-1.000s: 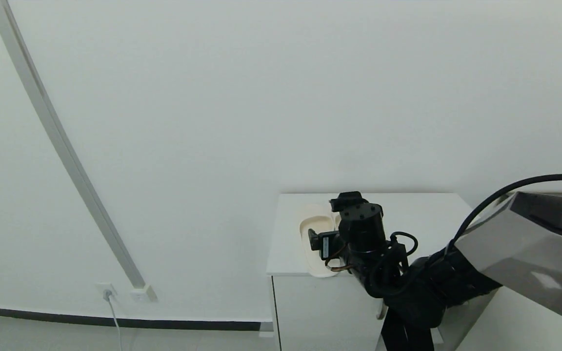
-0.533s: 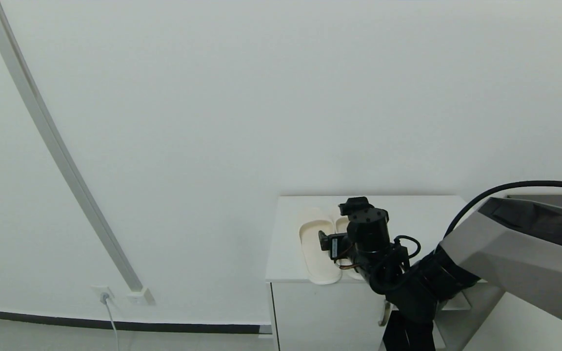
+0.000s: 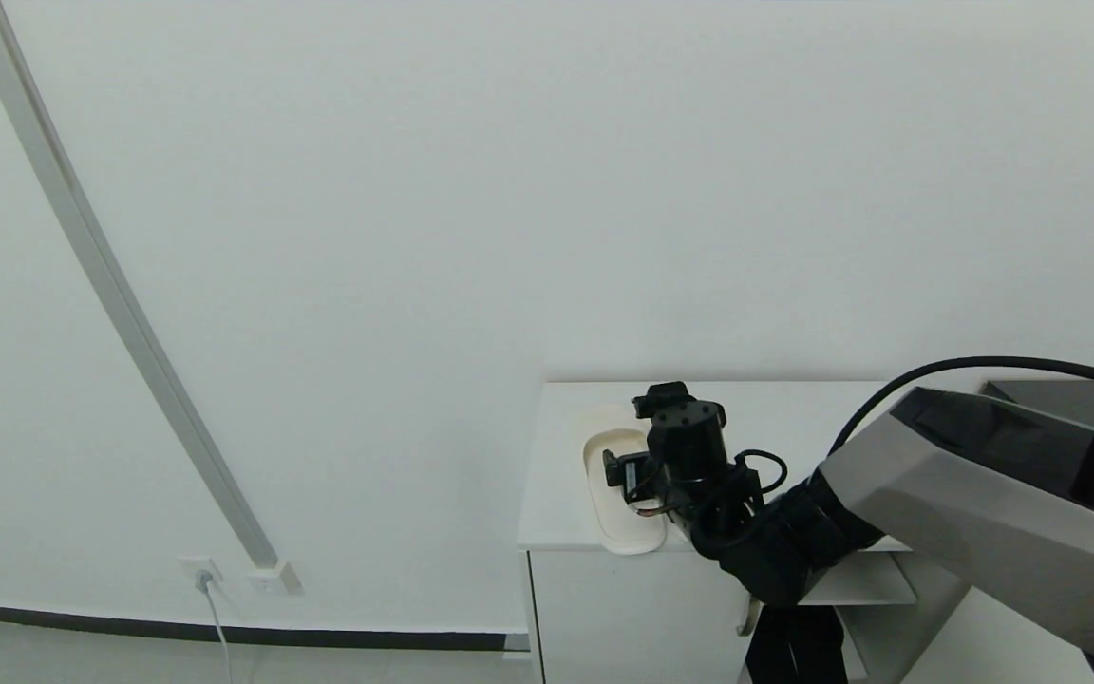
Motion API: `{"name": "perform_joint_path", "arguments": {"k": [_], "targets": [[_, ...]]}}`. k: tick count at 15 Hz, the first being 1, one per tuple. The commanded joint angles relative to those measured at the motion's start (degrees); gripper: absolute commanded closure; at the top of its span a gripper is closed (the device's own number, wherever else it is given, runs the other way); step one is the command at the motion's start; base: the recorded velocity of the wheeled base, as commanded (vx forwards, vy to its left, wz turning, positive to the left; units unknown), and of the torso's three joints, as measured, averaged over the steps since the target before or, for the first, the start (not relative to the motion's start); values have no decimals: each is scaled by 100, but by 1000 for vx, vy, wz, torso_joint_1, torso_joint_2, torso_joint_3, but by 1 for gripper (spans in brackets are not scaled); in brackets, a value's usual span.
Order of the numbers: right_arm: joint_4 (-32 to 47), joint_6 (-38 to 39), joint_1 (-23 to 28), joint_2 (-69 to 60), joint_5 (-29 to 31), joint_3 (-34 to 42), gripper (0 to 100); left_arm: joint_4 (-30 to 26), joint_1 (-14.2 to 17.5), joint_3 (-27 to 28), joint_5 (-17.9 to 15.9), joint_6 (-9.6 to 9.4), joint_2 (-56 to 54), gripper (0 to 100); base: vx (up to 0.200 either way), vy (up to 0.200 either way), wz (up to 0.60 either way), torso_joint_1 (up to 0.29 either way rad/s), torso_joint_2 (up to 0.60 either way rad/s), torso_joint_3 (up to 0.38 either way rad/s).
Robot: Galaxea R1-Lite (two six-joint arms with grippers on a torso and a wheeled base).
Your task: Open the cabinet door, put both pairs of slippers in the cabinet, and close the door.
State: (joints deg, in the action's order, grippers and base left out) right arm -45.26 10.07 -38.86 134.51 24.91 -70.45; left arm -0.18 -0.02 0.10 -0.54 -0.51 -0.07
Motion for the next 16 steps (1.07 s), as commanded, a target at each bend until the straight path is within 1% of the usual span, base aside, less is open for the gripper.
{"name": "perform_joint_path", "arguments": {"k": [1, 4, 5, 7, 8, 13, 15, 16], "targets": [[53, 4, 81, 436, 6, -435, 0, 1, -6, -1, 1, 7, 7, 100, 0, 0, 0, 0, 0, 0], [246, -5, 125, 594, 6, -865, 0, 1, -6, -1, 1, 7, 7, 100, 0, 0, 0, 0, 0, 0], [431, -5, 177, 594, 6, -1103, 0, 1, -6, -1, 1, 7, 7, 100, 0, 0, 0, 0, 0, 0], [501, -14, 221, 603, 6, -1252, 0, 1, 2, -1, 1, 7, 7, 100, 0, 0, 0, 0, 0, 0], [501, -23, 239, 603, 6, -1270, 100, 1, -6, -1, 1, 7, 7, 100, 0, 0, 0, 0, 0, 0], [483, -23, 239, 655, 6, -1278, 100, 1, -6, -1, 1, 7, 7, 100, 0, 0, 0, 0, 0, 0], [439, -14, 239, 524, 6, -1173, 100, 1, -6, -1, 1, 7, 7, 100, 0, 0, 0, 0, 0, 0], [396, -14, 239, 365, -12, -1006, 100, 1, 2, -1, 1, 7, 7, 100, 0, 0, 0, 0, 0, 0]]}}
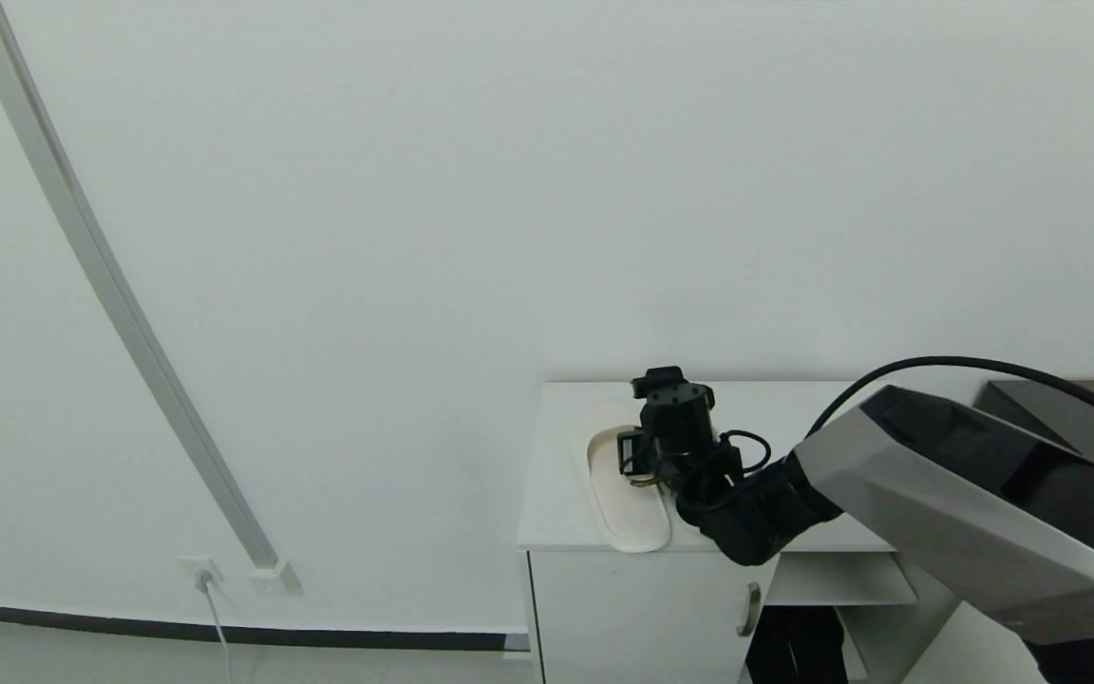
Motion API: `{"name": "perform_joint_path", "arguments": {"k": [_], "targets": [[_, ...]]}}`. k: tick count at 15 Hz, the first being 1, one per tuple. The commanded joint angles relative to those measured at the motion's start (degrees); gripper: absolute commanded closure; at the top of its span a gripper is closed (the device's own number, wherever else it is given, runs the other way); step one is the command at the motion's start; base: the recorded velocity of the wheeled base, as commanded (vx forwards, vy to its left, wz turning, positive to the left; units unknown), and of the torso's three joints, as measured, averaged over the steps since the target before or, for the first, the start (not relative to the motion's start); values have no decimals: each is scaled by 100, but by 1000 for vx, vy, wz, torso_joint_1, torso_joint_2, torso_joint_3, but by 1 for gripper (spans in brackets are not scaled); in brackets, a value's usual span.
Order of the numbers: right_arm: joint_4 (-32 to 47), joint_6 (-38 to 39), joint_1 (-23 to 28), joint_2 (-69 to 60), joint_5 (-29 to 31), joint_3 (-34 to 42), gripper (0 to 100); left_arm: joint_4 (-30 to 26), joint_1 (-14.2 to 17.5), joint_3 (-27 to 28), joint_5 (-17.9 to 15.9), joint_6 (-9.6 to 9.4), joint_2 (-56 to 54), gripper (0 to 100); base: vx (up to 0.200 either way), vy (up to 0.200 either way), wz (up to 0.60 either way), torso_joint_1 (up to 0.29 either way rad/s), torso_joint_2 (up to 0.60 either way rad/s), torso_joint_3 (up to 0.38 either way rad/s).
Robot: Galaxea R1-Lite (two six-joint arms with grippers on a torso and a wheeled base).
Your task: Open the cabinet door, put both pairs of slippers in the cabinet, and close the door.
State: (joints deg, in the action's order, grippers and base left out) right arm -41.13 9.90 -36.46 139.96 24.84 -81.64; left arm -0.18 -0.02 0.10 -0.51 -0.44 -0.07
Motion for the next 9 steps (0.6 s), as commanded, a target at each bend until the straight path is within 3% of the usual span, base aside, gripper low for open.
{"name": "perform_joint_path", "arguments": {"k": [1, 4, 9], "targets": [[-158, 3, -28, -689, -208, 667, 100, 1, -6, -1, -2, 0, 7, 100, 0, 0, 0, 0, 0, 0], [-325, -23, -80, -2351, -1096, 2372, 100, 1, -6, -1, -2, -9, 7, 100, 0, 0, 0, 0, 0, 0], [9, -14, -406, -4205, -1149, 3972, 100, 1, -6, -1, -10, -18, 7, 100, 0, 0, 0, 0, 0, 0]]}}
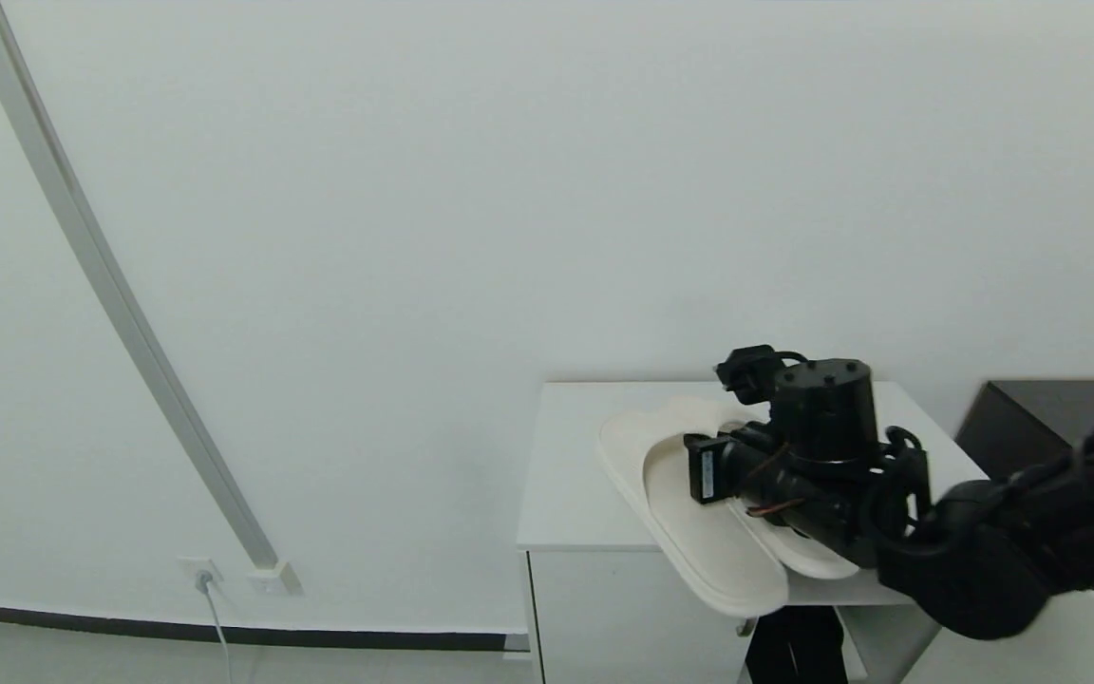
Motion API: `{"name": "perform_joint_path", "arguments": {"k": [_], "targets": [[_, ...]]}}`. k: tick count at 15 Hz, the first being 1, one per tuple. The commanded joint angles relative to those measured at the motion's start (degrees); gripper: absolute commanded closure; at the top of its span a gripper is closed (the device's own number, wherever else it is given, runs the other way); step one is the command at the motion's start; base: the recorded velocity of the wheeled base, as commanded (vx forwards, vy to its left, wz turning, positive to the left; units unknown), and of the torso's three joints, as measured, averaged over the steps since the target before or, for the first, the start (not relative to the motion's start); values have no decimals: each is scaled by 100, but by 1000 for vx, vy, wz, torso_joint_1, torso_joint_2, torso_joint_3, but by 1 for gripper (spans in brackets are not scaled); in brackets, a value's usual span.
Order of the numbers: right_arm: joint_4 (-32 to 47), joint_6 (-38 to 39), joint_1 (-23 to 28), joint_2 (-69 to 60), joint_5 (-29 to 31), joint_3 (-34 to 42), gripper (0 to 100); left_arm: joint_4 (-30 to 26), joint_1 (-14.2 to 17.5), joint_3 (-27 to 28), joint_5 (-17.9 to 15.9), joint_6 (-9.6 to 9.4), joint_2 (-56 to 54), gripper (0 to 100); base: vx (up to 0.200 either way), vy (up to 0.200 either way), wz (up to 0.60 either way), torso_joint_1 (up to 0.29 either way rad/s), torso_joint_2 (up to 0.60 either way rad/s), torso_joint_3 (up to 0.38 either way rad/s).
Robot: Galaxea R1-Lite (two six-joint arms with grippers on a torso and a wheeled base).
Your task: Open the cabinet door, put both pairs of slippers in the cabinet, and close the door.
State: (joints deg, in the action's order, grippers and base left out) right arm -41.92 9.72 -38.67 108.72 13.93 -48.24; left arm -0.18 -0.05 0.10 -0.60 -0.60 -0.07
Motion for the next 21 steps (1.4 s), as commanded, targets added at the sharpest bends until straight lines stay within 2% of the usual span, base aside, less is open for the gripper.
{"name": "perform_joint_path", "arguments": {"k": [1, 8, 21], "targets": [[97, 13, -229, -1142, -66, 667, 100, 1, -4, -1, -2, -2, 7, 100, 0, 0, 0, 0, 0, 0], [70, 22, -326, -896, -57, 772, 100, 1, -4, -1, -2, -2, 7, 100, 0, 0, 0, 0, 0, 0], [61, 48, -326, -949, -49, 825, 100, 1, 5, -1, -2, 25, 7, 100, -200, 0, 0, 1, 1, 2]]}}
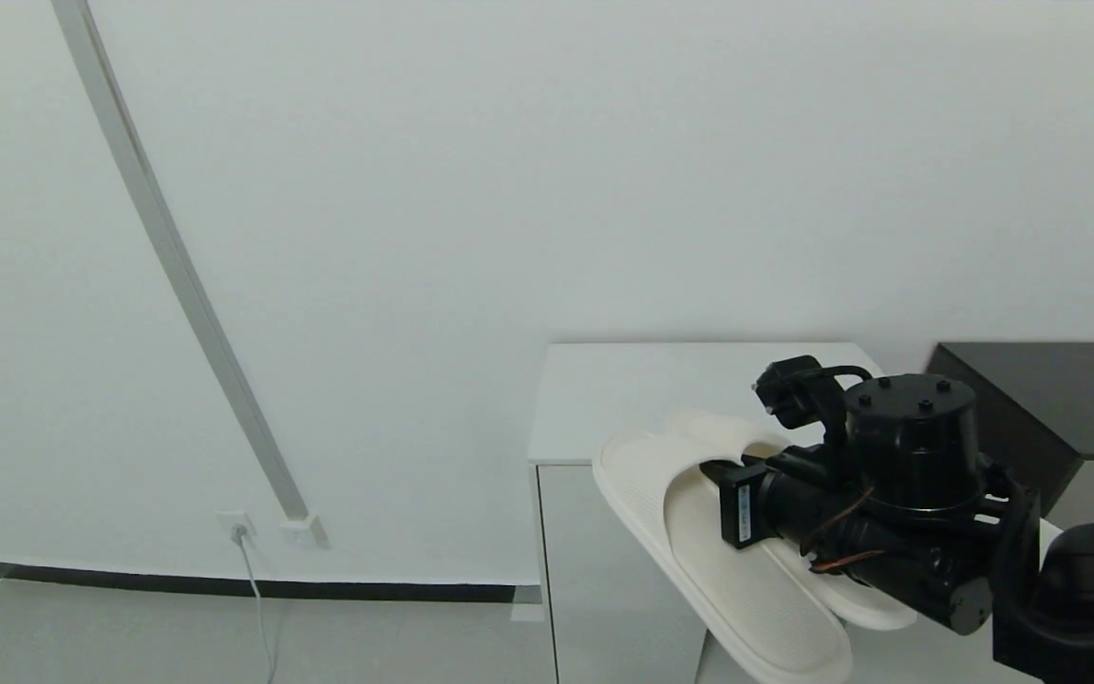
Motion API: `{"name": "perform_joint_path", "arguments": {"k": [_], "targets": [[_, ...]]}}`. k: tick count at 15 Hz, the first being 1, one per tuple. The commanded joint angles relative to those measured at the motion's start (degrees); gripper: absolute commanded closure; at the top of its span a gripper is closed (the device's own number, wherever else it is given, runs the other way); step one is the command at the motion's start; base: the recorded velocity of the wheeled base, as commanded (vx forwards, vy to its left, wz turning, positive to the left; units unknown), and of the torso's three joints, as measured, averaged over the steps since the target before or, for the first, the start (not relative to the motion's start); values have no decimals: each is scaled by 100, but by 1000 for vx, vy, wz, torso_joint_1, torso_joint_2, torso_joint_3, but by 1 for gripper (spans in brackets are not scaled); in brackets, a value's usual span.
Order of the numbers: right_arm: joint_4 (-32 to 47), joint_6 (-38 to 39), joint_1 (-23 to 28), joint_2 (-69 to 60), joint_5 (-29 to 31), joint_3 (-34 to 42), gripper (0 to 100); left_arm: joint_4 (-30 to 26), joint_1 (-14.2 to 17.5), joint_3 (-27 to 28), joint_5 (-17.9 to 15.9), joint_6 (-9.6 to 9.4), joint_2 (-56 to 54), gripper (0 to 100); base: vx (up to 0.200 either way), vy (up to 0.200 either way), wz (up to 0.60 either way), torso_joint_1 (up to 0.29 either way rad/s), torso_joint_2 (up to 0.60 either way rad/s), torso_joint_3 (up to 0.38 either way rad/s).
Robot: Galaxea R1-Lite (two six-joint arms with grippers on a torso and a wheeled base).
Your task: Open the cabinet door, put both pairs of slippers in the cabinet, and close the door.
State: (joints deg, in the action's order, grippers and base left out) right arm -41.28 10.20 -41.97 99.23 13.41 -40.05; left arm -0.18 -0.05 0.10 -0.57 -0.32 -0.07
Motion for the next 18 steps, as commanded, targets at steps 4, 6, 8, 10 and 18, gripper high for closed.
{"name": "perform_joint_path", "arguments": {"k": [4, 6, 8, 10, 18], "targets": [[-12, -1, 5, 0, 13, 50, 100, 1, 5, -1, -4, -3, 7, 100, -50, 0, 0, 1, 1, 1], [-12, -10, 5, 0, 13, 76, 100, 1, -4, -1, -4, -3, 7, 100, 0, 0, 0, 0, 0, 0], [-12, -10, 5, 0, 4, 76, 100, 1, 5, -1, 5, -3, 7, 100, 0, 0, 0, 0, 0, 0], [-12, -18, -4, 8, 4, 76, 100, 1, 5, -1, 5, 5, 7, 100, 0, 0, 0, 0, 0, 0], [-21, -18, -39, 26, 21, 102, 100, 1, 5, -1, 22, 5, 7, 100, 0, -50, 0, 2, 2, 2]]}}
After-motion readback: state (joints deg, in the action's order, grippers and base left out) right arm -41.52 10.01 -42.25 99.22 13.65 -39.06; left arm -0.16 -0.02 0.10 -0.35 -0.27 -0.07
